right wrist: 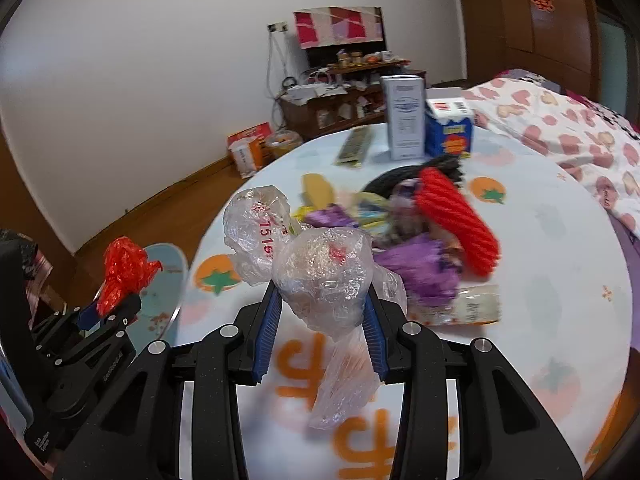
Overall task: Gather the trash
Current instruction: 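Move the red bag over the bin and open the left tool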
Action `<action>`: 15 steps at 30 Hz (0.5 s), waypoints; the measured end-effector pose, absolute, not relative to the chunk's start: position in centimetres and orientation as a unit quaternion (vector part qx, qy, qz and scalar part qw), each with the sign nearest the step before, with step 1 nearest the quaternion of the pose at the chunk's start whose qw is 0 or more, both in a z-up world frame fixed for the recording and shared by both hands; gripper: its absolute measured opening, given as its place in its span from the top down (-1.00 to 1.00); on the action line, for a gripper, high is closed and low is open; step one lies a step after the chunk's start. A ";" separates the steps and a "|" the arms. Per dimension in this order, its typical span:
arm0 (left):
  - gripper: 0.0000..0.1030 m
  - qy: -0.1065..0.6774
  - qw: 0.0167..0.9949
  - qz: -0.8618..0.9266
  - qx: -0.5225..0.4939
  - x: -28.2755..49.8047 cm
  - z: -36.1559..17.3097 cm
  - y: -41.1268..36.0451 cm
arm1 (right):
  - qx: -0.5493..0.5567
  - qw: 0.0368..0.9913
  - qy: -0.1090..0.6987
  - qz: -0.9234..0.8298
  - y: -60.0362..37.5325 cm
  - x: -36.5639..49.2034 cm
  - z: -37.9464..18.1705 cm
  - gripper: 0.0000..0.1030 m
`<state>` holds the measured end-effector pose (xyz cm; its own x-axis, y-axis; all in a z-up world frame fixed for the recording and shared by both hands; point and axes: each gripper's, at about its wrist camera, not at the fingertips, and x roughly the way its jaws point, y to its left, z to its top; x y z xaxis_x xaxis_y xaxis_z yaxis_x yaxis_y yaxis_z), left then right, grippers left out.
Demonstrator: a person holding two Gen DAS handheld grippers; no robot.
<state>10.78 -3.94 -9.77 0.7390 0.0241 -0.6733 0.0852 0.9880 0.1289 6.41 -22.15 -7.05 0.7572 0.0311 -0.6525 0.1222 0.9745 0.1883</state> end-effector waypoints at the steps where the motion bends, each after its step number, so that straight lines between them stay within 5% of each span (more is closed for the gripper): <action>1: 0.40 0.362 0.929 -0.013 0.073 10.5 -9.7 -3.5 | 0.106 0.931 0.348 -0.019 -21.5 6.5 -7.0 0.24; 15: 0.40 0.370 0.927 0.040 0.040 11.0 -9.8 2.6 | 0.066 0.929 0.362 0.026 -15.6 7.9 -7.1 0.24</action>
<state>10.96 2.58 -9.75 0.7233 0.1041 -0.6826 -0.0455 0.9936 0.1033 7.85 -15.56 -7.06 0.7363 0.0965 -0.6697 -0.0003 0.9898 0.1422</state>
